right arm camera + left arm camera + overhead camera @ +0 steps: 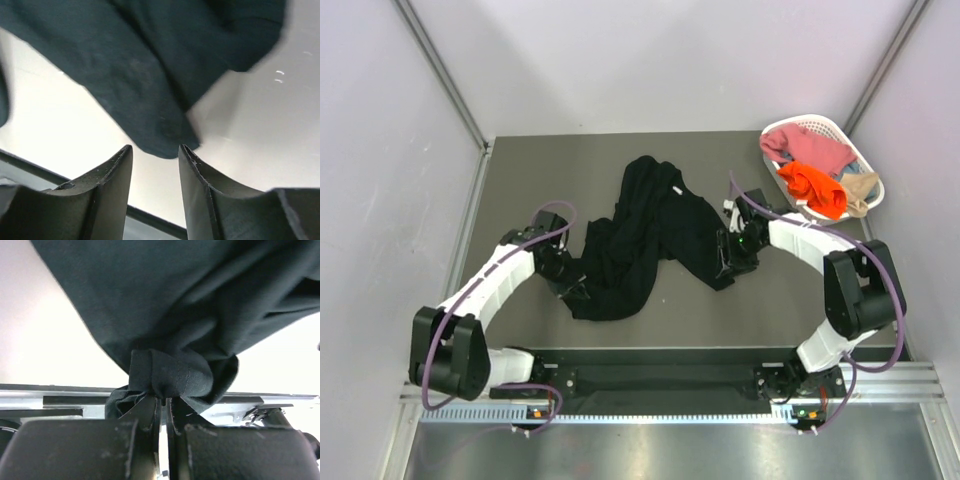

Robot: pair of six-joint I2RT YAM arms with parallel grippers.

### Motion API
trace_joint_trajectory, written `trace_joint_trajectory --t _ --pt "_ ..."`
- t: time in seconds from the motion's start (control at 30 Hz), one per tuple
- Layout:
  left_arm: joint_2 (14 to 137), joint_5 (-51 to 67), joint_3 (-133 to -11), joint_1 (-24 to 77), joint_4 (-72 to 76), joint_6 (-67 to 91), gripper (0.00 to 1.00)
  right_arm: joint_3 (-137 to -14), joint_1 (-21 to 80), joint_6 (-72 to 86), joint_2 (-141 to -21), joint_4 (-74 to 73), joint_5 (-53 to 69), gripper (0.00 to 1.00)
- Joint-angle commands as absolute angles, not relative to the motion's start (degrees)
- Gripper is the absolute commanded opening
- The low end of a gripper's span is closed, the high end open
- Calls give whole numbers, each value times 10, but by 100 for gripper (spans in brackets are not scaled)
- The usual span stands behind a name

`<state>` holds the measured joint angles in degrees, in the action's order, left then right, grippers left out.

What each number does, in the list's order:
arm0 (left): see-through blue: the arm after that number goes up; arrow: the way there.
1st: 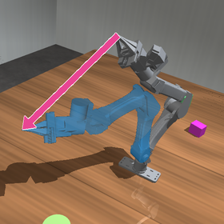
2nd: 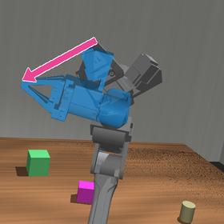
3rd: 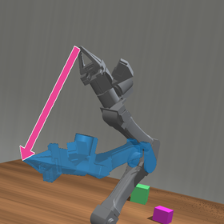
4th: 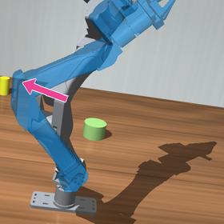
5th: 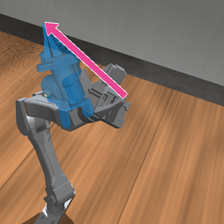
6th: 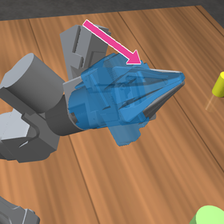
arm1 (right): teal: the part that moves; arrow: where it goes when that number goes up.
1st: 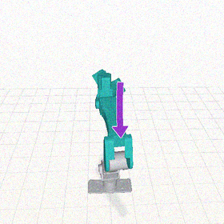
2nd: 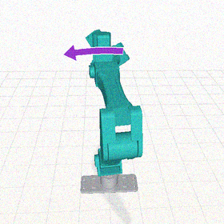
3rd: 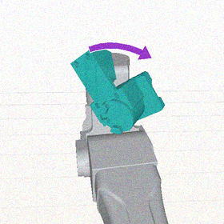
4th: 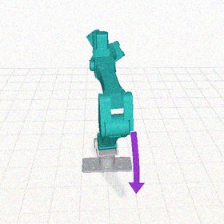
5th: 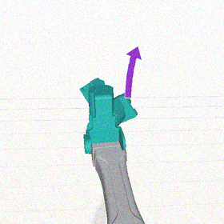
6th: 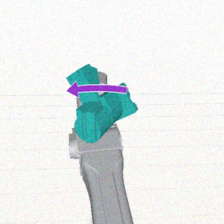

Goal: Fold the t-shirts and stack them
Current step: Flatten the tshirt out

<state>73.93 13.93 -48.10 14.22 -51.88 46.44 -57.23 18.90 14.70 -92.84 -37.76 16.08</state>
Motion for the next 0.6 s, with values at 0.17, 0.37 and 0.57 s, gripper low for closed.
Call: trace_joint_trajectory --t 0.17,0.37,0.57 --pt "718 113 -540 157 -560 450 0 -550 135 120 -897 -376 167 52" --pt "720 109 -555 158 -562 450 0 -537 134 132 -902 -364 179 52" --pt "722 97 -582 159 -576 449 0 -507 113 162 -890 -344 215 50"
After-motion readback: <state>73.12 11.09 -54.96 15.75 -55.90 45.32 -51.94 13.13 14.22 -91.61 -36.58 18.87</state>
